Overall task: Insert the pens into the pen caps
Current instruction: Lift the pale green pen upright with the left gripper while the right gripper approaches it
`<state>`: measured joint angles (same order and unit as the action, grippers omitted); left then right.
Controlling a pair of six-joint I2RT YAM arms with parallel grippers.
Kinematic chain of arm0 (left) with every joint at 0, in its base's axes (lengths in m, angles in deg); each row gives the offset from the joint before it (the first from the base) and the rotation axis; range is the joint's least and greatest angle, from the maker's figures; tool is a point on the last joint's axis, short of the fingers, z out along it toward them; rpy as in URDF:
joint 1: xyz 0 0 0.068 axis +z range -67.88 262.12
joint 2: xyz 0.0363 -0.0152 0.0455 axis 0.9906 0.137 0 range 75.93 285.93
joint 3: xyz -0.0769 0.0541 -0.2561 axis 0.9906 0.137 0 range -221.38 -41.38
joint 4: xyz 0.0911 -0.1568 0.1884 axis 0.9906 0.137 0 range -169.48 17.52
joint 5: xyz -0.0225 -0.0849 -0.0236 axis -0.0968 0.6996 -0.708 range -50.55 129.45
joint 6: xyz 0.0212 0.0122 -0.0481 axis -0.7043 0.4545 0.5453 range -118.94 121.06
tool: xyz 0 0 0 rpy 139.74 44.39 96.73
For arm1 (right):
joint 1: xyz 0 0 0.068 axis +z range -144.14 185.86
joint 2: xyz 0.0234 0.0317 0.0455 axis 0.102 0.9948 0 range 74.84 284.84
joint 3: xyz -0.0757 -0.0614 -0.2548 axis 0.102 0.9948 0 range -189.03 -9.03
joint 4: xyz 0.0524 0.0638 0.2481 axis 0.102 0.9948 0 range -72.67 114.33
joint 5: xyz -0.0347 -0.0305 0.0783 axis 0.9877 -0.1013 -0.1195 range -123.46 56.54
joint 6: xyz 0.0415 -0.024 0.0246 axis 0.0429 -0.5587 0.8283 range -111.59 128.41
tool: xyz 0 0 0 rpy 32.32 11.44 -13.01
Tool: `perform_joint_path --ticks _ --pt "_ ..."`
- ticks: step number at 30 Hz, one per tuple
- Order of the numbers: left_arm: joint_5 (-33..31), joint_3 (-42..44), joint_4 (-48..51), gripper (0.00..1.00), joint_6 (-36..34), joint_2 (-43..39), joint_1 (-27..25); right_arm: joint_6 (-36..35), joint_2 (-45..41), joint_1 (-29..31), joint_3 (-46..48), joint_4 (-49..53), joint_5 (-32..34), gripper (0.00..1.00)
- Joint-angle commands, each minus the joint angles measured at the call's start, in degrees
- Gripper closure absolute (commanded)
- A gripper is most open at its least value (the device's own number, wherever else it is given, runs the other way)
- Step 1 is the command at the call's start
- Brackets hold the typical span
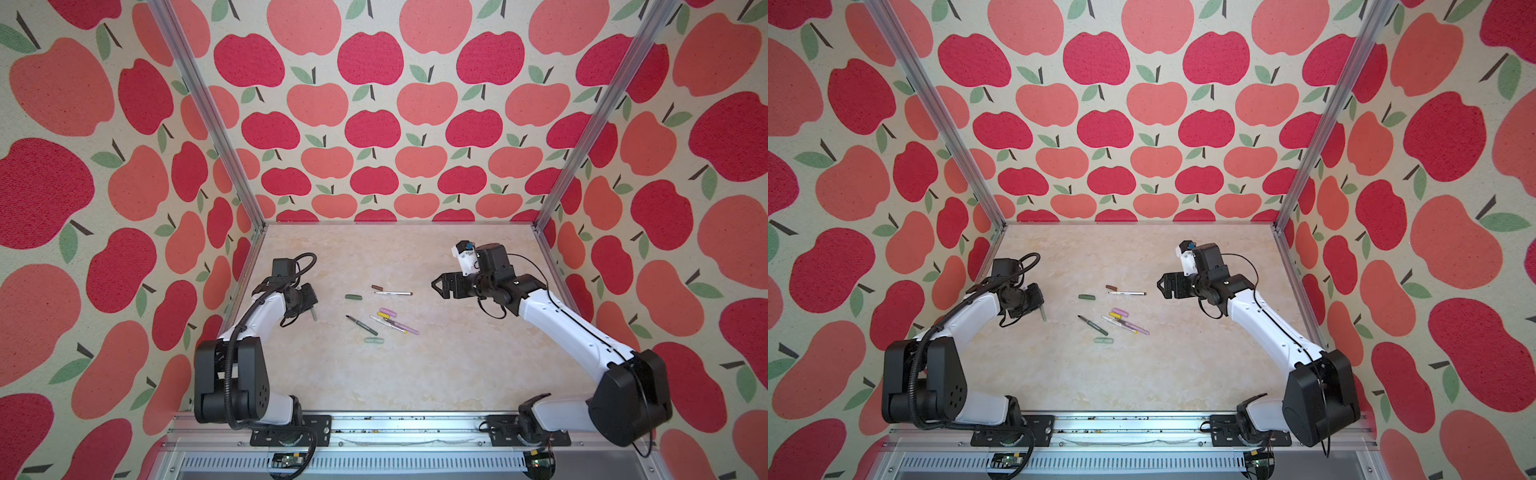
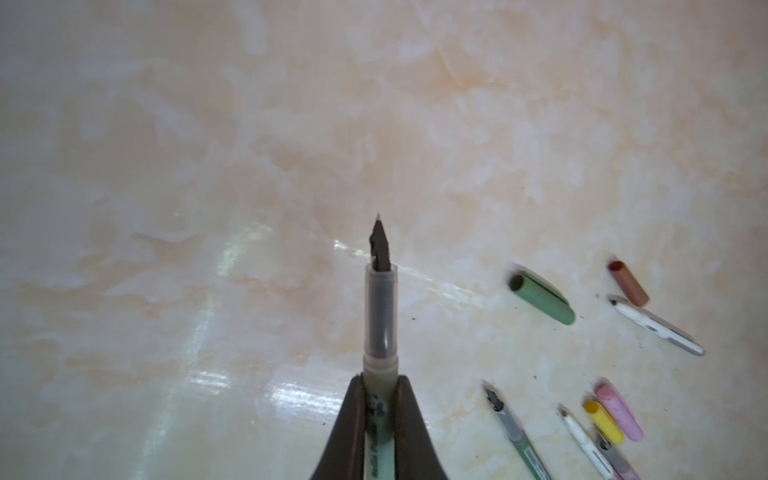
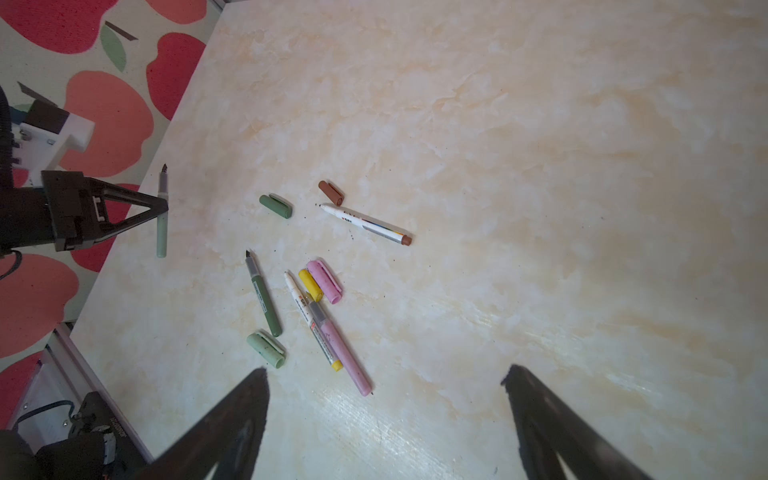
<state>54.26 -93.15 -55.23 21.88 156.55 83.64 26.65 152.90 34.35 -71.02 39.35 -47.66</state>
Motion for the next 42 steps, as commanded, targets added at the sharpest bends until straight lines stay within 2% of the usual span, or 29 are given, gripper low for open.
perform_joint_path --ticks 1,5,7,10,15,22,35,42 --pt "13.8 -0.6 -7.1 0.95 -3.7 -3.8 -1.3 0.3 1.0 0.4 -3.7 0.4 -5.3 0.08" --pt "28.3 0.2 -14.5 0.95 -3.1 -6.4 -2.4 3.3 2.2 0.4 -5.9 -2.4 -11.1 0.09" --pt "33.0 0.1 -17.0 0.96 -2.7 -6.9 -4.2 5.6 3.0 0.4 -7.1 -4.3 -13.6 0.09" --pt "36.5 -0.2 -19.6 0.96 -2.4 -7.3 -7.7 10.0 4.2 0.3 -8.2 -8.2 -17.0 0.10" --pt "37.7 -0.3 -22.2 0.96 -0.8 -7.0 -12.0 16.3 6.0 1.3 -8.5 -15.1 -20.7 0.14" --pt "38.3 1.7 -28.4 0.96 4.8 -7.1 -14.3 16.1 9.0 6.4 -12.6 -15.1 -20.4 0.18" --pt "36.5 1.9 -30.3 0.96 6.3 -6.6 -17.8 16.6 16.5 10.1 -18.5 -16.6 -19.6 0.25" --pt "36.2 1.8 -31.4 0.96 6.9 -5.4 -18.9 17.4 19.3 11.5 -20.5 -17.7 -20.3 0.33"
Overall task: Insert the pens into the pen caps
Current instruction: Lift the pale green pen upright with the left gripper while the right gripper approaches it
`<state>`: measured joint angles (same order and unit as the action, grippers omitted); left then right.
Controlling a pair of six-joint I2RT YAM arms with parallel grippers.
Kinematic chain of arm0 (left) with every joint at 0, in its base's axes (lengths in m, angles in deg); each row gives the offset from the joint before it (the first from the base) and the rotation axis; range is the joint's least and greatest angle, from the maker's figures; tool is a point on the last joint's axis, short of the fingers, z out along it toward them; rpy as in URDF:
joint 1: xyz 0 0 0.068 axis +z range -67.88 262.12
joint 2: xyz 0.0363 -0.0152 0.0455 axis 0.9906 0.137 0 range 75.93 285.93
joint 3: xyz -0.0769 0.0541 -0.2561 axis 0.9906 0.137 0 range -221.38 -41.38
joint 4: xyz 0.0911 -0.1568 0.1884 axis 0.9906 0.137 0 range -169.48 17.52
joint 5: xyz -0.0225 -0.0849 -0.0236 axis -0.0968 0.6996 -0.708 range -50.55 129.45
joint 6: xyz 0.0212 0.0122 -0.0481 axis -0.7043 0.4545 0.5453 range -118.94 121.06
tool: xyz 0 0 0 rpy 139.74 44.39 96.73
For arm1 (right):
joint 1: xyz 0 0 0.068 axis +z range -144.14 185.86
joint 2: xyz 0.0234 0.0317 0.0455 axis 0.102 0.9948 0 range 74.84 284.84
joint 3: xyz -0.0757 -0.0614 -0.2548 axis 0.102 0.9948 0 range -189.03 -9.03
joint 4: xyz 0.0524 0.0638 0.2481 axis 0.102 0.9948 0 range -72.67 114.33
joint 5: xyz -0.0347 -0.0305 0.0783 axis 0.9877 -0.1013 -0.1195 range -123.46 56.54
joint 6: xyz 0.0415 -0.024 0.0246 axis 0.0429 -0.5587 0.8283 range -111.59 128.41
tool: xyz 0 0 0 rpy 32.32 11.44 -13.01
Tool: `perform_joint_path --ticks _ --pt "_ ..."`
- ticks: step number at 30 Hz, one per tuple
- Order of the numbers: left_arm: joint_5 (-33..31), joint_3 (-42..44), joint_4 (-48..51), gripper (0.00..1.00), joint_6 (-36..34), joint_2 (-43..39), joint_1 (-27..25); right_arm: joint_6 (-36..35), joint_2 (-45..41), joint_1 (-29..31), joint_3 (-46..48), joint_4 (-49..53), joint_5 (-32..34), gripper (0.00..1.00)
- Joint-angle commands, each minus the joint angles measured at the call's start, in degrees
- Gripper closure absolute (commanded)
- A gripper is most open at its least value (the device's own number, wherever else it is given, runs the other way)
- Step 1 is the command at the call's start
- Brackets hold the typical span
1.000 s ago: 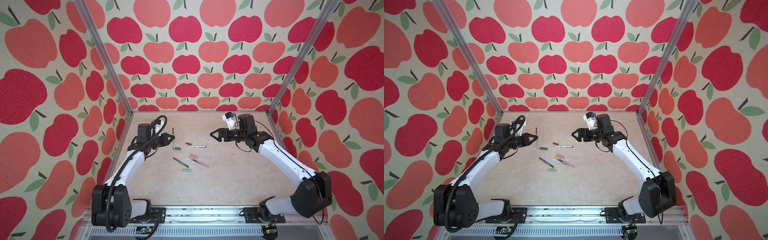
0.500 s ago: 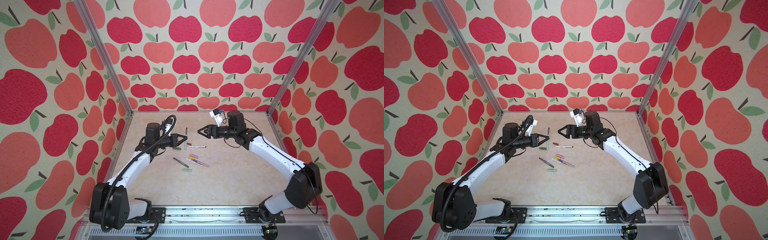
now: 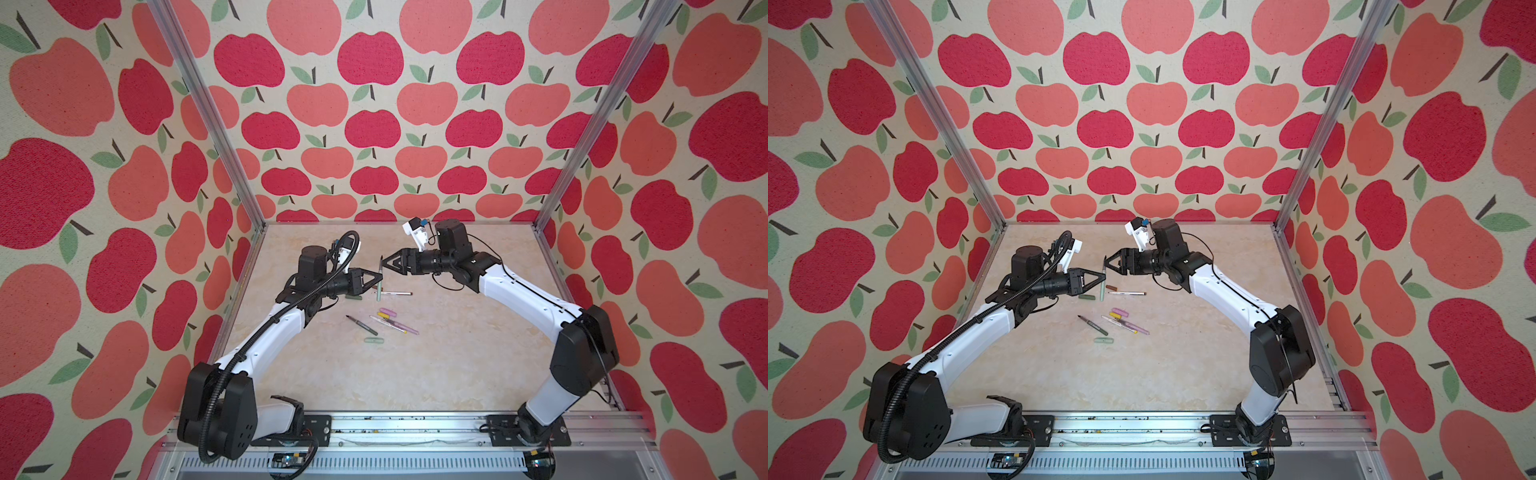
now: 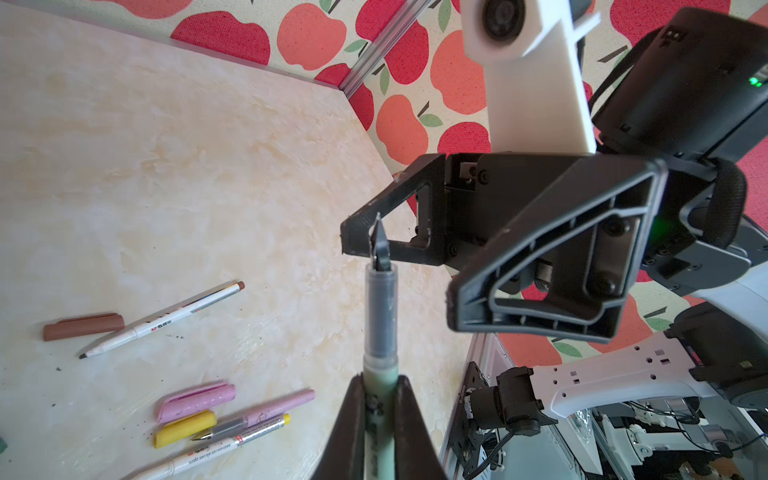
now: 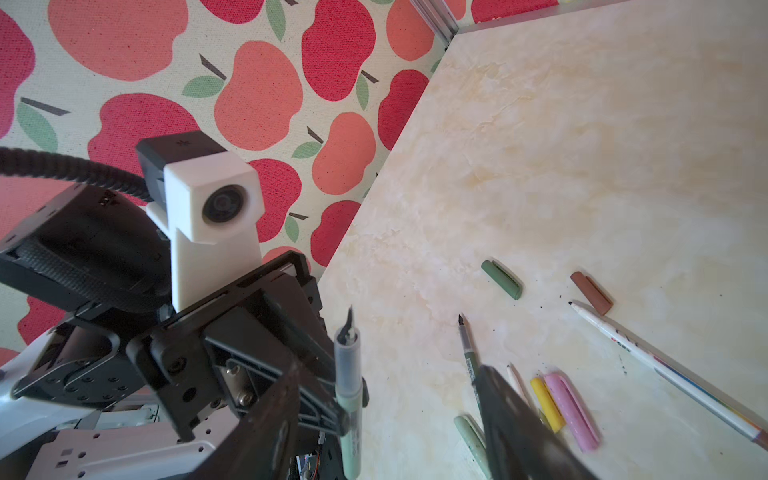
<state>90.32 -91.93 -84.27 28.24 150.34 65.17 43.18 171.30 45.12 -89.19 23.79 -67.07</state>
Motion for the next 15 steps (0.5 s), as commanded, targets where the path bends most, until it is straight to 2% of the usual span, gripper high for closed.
perform_joint_path --ticks 1,5,15 --pt "0.0 0.6 -2.6 0.96 0.6 1.1 -0.5 1.0 1.3 1.0 -2.6 -2.2 -0.9 0.34" --pt "-0.3 0.6 -3.2 0.96 1.2 1.6 -0.9 1.0 2.5 1.8 -3.5 -2.2 -1.0 0.38" --pt "-2.0 1.1 -5.6 0.96 2.6 1.8 -1.2 1.4 4.0 2.8 -4.2 -2.1 -0.8 0.58"
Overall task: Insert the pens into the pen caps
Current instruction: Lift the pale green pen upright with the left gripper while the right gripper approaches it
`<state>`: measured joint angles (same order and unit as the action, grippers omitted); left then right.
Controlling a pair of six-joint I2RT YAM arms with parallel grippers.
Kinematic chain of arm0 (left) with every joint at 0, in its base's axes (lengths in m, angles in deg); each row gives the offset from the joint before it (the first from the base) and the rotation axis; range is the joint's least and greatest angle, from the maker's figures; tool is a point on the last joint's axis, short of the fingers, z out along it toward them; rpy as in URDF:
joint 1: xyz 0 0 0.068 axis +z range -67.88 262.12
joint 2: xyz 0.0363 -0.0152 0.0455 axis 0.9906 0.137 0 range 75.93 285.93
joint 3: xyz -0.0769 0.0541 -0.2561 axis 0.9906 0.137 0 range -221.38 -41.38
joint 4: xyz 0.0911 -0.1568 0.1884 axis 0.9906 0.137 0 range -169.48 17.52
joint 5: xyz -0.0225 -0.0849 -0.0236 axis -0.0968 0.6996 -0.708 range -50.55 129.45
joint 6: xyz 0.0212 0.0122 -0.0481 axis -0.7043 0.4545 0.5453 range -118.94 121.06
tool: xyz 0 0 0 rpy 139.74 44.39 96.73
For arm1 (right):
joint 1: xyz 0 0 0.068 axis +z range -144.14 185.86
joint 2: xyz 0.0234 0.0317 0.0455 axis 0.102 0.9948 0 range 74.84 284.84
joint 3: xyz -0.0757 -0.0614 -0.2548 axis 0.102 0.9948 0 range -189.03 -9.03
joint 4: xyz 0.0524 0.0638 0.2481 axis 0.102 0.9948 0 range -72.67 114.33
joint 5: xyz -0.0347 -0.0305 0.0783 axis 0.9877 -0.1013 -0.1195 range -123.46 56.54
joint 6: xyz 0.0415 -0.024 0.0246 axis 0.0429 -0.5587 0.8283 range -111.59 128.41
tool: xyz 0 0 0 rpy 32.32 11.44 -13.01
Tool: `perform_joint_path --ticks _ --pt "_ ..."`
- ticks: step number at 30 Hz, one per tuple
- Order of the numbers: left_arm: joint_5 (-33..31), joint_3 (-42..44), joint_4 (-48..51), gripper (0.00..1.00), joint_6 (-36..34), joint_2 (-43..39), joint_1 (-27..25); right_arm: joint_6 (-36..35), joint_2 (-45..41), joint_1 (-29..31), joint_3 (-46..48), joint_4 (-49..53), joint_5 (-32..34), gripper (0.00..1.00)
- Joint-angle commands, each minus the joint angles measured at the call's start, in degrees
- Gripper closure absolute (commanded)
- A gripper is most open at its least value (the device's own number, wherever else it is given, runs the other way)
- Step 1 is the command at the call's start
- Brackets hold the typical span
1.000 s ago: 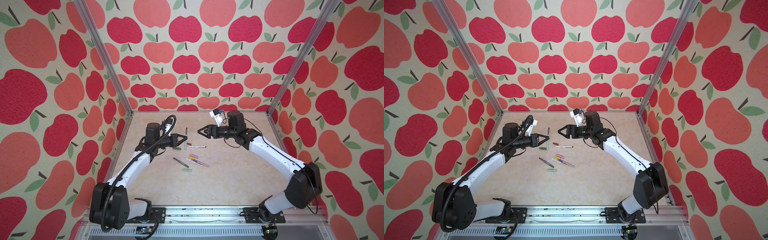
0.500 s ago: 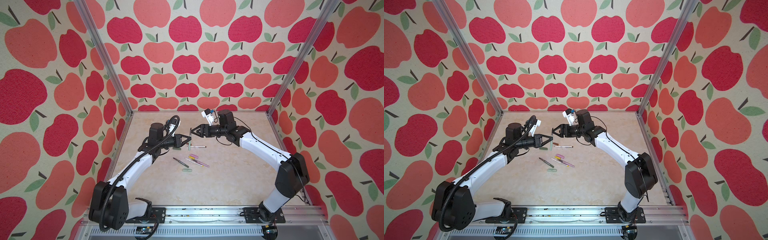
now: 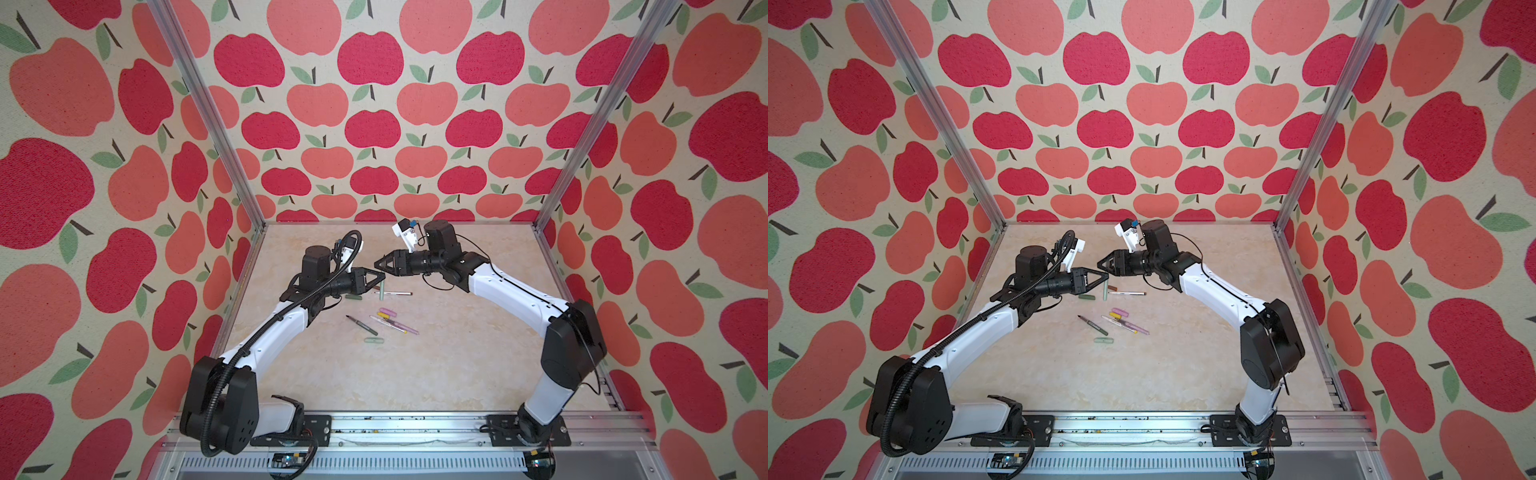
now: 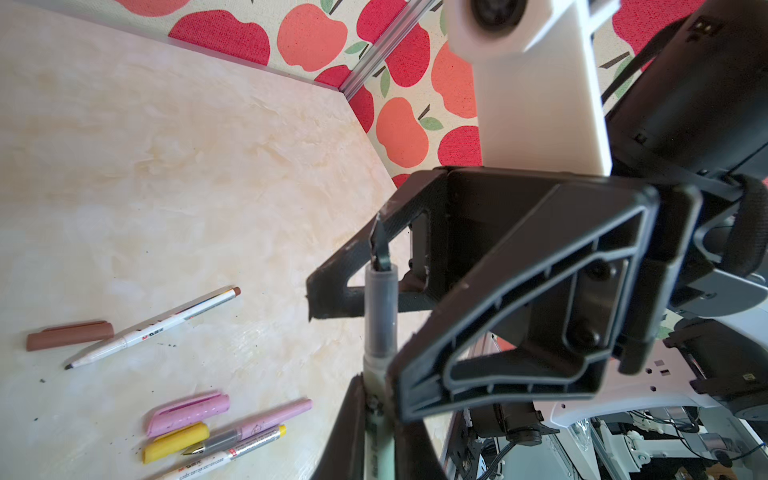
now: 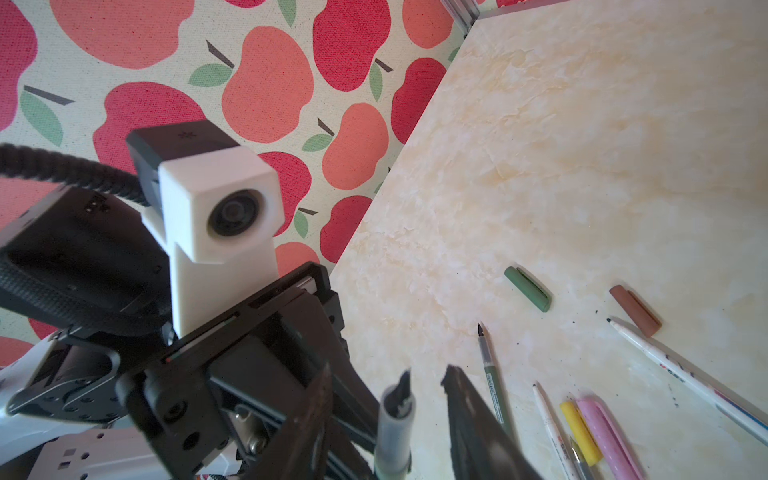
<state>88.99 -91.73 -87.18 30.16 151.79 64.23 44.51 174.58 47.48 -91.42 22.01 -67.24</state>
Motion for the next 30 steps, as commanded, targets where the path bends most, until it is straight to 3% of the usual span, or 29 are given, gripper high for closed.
perform_joint_path --ticks 1,12,18,26,30 --pt "-0.8 0.9 -3.0 0.96 0.8 0.4 -0.3 0.0 0.8 0.5 -2.0 -0.2 -0.6 0.60" --pt "-1.2 0.8 -4.3 0.96 1.6 1.1 -0.4 -0.3 1.1 0.9 -2.0 0.3 -0.1 0.84" --pt "-1.2 0.9 -4.4 0.95 1.8 1.1 -0.5 -0.8 1.0 0.9 -2.4 0.9 0.5 0.91" --pt "0.4 1.9 -1.0 0.58 1.0 -0.2 -0.7 -2.8 0.8 0.9 -4.1 2.9 1.9 0.92" --pt "0.5 3.7 0.0 0.55 1.0 -1.4 -0.8 -3.0 0.8 0.9 -4.3 2.7 1.5 0.91"
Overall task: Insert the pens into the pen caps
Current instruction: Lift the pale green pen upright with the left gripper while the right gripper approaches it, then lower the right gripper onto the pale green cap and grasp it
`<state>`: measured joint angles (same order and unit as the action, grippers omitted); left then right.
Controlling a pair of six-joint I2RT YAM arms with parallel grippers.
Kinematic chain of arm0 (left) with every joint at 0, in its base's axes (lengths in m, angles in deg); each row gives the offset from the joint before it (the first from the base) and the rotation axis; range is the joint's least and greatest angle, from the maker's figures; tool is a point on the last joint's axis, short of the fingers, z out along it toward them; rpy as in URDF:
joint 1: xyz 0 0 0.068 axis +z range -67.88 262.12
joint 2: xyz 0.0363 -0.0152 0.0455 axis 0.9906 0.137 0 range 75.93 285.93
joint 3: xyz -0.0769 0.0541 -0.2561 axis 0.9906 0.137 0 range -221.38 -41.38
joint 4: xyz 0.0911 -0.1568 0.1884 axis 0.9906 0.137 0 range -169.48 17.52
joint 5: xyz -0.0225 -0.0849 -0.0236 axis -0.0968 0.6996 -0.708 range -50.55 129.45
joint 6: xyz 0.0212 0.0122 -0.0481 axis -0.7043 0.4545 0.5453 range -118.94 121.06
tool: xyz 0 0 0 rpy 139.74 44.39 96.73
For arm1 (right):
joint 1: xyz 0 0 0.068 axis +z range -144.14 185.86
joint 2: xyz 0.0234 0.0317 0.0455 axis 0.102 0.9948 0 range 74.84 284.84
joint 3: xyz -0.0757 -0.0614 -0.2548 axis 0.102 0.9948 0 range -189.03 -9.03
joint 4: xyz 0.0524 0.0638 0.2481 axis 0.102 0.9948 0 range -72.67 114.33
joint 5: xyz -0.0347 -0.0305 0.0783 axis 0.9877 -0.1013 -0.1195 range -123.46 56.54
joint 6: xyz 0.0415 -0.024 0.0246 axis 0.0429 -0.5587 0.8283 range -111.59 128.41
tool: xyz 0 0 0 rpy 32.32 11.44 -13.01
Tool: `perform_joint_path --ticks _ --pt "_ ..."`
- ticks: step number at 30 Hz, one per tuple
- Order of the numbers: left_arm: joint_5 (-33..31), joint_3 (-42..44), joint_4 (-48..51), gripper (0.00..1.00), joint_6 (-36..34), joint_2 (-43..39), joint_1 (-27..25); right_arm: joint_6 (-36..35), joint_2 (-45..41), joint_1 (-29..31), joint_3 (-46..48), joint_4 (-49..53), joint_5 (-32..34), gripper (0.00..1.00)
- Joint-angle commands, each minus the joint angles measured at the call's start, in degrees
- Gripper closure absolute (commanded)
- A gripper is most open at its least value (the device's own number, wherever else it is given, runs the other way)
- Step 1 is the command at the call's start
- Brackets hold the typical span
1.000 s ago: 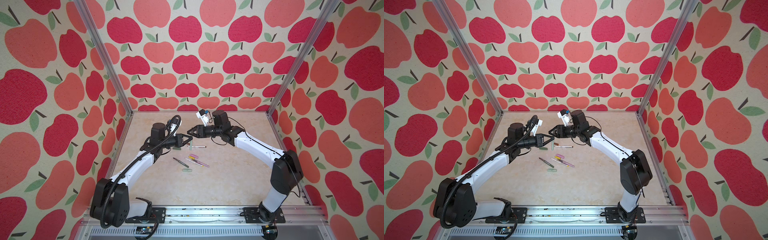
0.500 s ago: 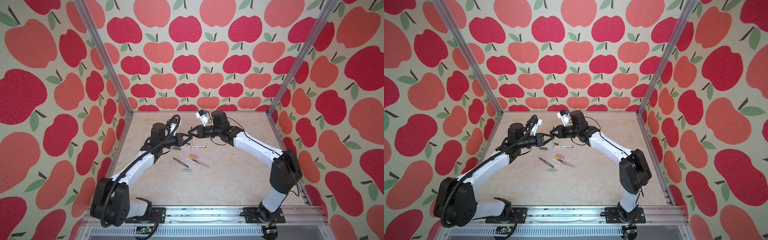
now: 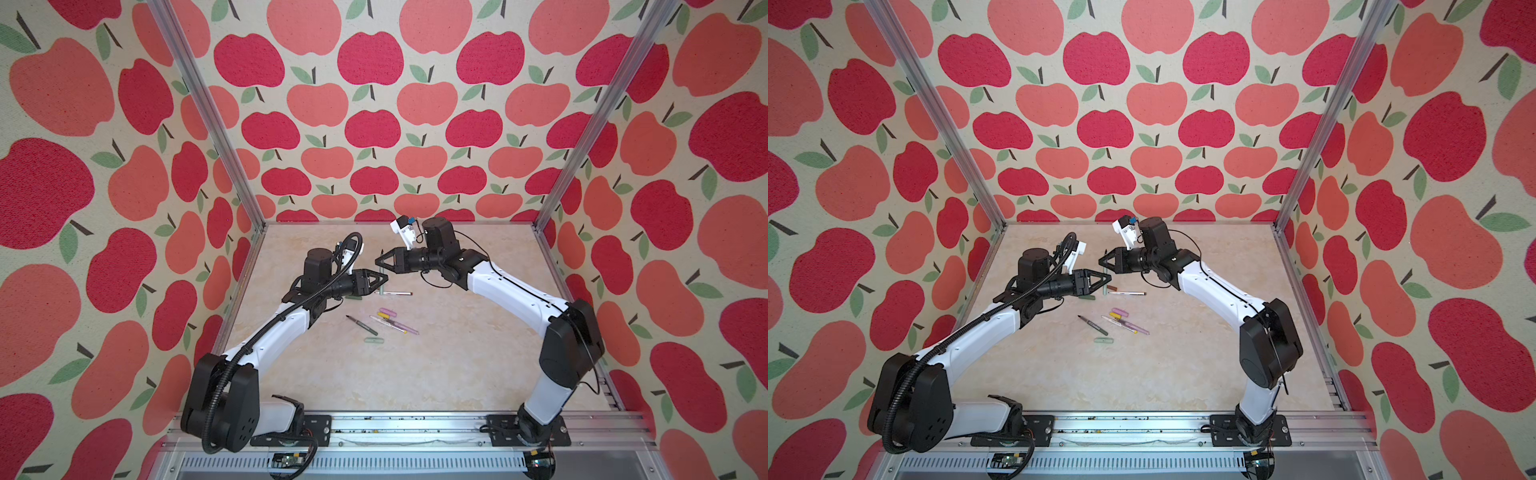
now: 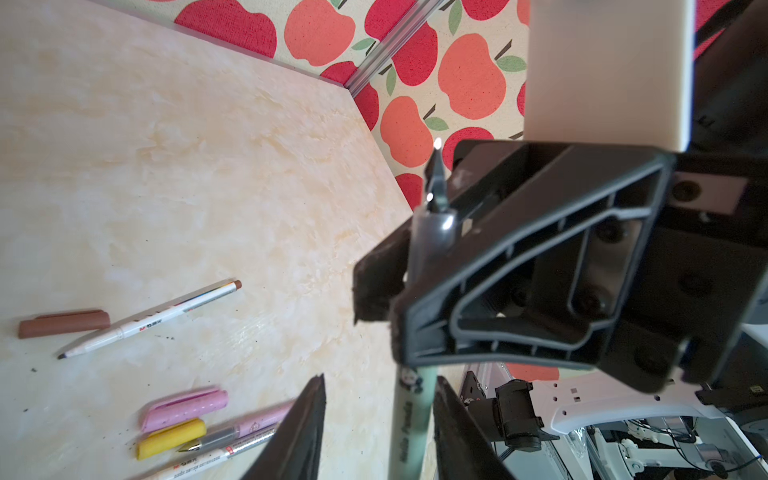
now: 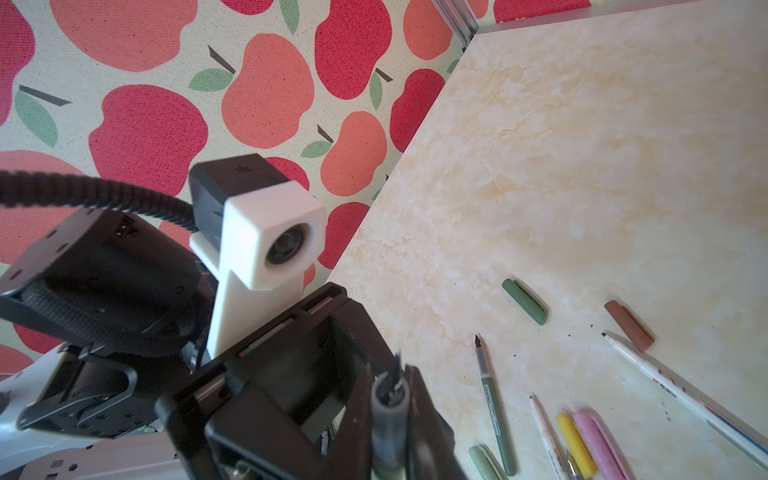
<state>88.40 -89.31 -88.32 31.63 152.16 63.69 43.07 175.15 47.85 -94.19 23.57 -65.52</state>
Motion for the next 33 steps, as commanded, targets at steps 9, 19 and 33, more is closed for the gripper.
perform_joint_path --ticks 9,19,33 --pt "-0.2 1.9 0.7 0.67 0.1 -3.3 -0.3 -2.0 0.1 0.6 -0.7 1.1 -0.6 0.92" --pt "0.6 1.0 -1.4 0.75 1.6 -1.4 -0.3 -1.5 -0.5 0.8 0.5 -0.6 -1.4 0.92" --pt "0.4 0.5 -0.9 0.91 1.4 -1.0 -0.3 -1.6 -0.1 1.1 1.1 -1.8 -3.4 0.92"
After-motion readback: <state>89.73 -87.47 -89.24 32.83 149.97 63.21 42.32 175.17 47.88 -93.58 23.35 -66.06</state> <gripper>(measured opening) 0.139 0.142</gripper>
